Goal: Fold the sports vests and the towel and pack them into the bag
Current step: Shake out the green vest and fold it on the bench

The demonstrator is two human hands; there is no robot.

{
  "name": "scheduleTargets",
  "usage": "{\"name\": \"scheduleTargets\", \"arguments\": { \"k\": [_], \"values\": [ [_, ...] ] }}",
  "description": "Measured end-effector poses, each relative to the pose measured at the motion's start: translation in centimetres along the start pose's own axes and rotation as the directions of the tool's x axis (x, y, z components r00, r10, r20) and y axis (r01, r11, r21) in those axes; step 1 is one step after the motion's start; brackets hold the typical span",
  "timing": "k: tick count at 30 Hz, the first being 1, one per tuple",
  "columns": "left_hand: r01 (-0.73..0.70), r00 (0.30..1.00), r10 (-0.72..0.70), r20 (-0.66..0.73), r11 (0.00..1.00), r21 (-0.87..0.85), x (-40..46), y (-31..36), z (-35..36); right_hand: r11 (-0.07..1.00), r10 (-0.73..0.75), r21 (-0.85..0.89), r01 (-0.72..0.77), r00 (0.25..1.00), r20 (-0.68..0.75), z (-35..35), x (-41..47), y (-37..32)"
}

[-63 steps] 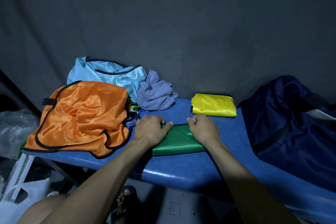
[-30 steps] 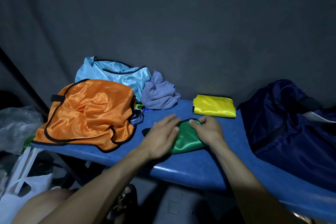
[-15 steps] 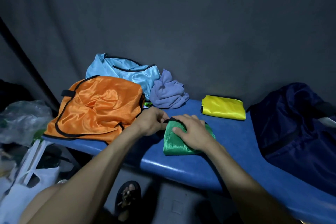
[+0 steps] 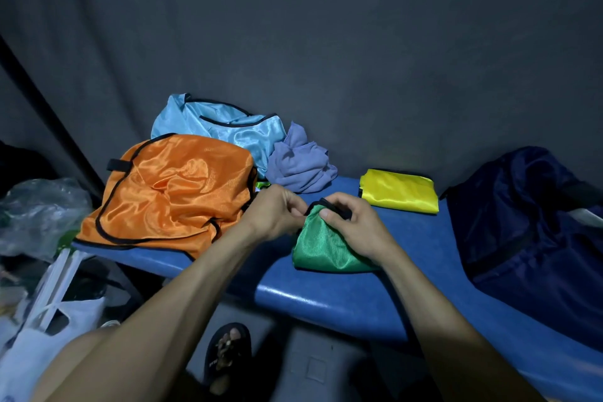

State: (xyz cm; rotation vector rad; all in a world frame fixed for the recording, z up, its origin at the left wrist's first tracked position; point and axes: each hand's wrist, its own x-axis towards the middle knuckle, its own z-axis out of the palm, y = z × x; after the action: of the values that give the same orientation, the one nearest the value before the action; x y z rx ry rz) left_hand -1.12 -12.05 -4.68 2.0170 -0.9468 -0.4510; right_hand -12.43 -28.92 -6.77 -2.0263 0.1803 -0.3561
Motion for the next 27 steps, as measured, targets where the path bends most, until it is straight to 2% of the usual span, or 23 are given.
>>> {"name": "scheduleTargets", "arguments": {
  "k": [4, 6, 12, 14, 18, 21, 23, 27],
  "values": [
    [0.165, 0.986, -0.154, 0.062, 0.945, -0.283, -0.1, 0.1, 1.8, 0.998, 0.022, 0.054, -0.021, 1.000, -0.013, -0.1, 0.0, 0.0],
    [0.228, 0.973, -0.199, 0.118, 0.912, -0.341, 0.1, 0.1, 1.8, 0.998, 0.029, 0.056, -0.028, 0.999, -0.017, 0.2, 0.1, 0.0],
    [0.178, 0.958, -0.122, 0.258, 0.963, -0.205, 0.0, -0.9, 1.8, 0.994, 0.063, 0.091, -0.062, 0.998, -0.008, 0.5, 0.2, -0.2],
    [0.159, 0.962, -0.122, 0.245, 0.978, -0.136, 0.2, -1.3, 1.8, 0.987, 0.075, 0.140, -0.074, 0.997, -0.006, 0.3, 0.2, -0.3],
    [0.029, 0.986, -0.035, 0.163, 0.999, 0.038, 0.7, -2.4, 1.7, 0.967, 0.127, 0.220, -0.130, 0.992, 0.025, -0.2, 0.1, -0.4],
    [0.040, 0.986, -0.044, 0.161, 0.999, 0.028, 0.4, -2.5, 1.8, 0.956, 0.157, 0.236, -0.173, 0.984, 0.088, -0.2, 0.1, -0.4],
    [0.033, 0.980, -0.032, 0.194, 0.999, -0.001, 0.2, -2.3, 1.8, 0.952, 0.152, 0.257, -0.167, 0.985, 0.080, -0.1, 0.2, -0.5],
    [0.073, 0.973, -0.032, 0.229, 0.982, -0.172, 0.1, -2.5, 1.6, 0.927, 0.154, 0.340, -0.159, 0.987, 0.044, 0.0, 0.0, -0.9]
  ]
}}
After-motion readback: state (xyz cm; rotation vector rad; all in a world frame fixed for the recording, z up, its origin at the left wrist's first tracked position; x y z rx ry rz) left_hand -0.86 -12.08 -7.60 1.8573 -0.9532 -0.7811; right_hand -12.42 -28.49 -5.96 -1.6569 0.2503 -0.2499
